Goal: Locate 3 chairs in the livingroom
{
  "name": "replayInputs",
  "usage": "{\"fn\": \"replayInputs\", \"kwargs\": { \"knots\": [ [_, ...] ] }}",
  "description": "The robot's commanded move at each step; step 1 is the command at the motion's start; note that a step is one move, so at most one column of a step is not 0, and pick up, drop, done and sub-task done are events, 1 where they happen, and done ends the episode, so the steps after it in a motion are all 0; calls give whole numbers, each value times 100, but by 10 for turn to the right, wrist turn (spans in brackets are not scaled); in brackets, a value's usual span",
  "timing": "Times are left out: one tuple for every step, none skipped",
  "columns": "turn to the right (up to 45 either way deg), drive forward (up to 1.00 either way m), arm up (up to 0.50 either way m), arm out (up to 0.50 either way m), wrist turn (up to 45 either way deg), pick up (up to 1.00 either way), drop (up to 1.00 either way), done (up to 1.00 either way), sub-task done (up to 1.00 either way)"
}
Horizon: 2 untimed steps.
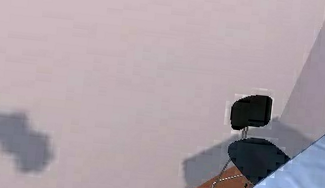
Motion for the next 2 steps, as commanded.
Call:
{"fn": "replayInputs", "kwargs": {
  "knots": [
    [330, 0, 0, 0, 0, 0, 0, 0, 0],
    [0, 0, 0, 0, 0, 0, 0, 100, 0]
  ]
}}
